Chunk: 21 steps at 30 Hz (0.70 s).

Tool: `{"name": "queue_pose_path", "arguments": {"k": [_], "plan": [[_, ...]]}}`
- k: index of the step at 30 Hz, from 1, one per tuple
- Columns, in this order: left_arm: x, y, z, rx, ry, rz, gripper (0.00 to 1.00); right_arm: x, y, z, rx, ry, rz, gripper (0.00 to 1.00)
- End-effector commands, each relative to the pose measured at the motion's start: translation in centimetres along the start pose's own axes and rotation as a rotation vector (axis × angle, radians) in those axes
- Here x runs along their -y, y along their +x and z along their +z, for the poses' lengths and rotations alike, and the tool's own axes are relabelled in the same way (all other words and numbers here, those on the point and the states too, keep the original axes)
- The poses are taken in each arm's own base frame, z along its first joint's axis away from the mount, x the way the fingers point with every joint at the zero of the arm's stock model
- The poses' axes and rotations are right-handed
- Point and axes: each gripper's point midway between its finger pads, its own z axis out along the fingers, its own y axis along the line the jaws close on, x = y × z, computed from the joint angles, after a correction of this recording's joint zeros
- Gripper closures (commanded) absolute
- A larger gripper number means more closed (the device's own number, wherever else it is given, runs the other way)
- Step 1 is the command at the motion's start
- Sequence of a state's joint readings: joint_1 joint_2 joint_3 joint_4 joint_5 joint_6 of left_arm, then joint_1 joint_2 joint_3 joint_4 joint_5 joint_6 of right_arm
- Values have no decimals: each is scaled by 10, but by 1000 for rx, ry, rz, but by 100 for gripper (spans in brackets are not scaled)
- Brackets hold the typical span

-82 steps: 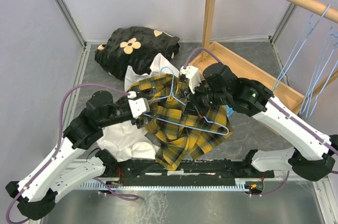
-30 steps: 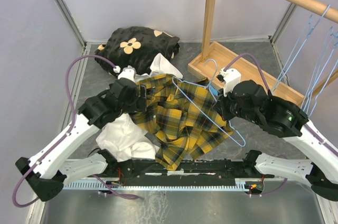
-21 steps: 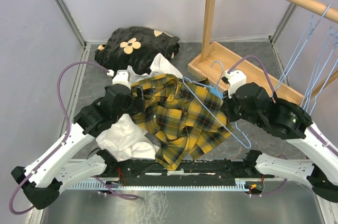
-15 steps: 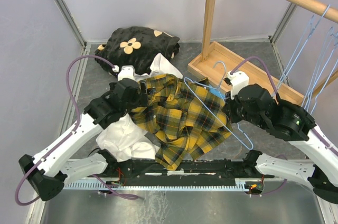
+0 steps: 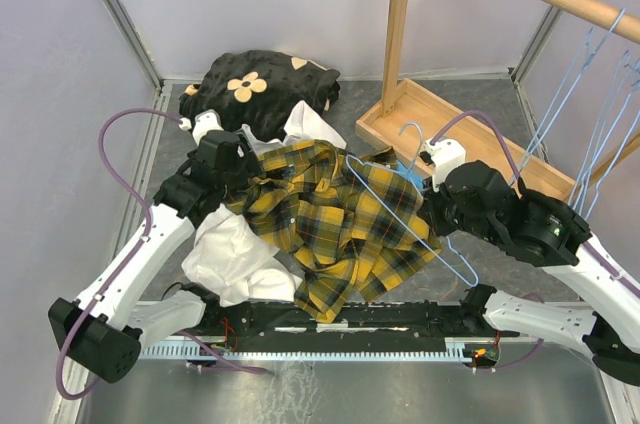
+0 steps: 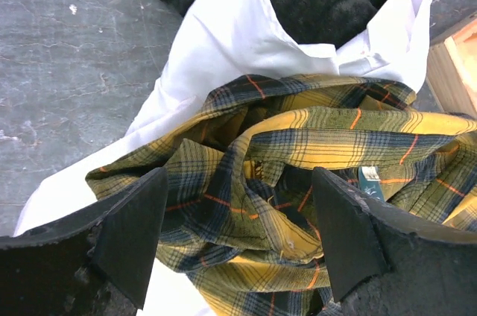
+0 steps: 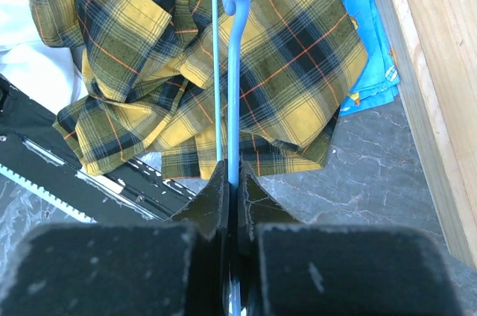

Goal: Place the shirt on the hanger
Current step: Hang the shirt on the hanger.

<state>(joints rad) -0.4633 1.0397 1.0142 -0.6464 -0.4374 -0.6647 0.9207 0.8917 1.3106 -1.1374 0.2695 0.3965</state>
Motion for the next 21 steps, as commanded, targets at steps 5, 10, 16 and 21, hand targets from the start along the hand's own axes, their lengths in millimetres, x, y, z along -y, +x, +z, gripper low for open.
{"name": "queue_pose_path", "arguments": {"k": [5, 10, 16, 21], "plan": [[8, 13, 15, -45, 44, -71, 25, -1, -2, 0, 23, -10, 21, 100], [3, 37, 21, -102, 52, -42, 35, 2, -4, -3, 31, 5, 10, 100], [1, 35, 26, -115, 29, 40, 63, 2, -7, -5, 35, 1, 6, 100], [-3, 23, 28, -98, 5, 105, 93, 2, -7, -6, 36, 0, 5, 100]]}}
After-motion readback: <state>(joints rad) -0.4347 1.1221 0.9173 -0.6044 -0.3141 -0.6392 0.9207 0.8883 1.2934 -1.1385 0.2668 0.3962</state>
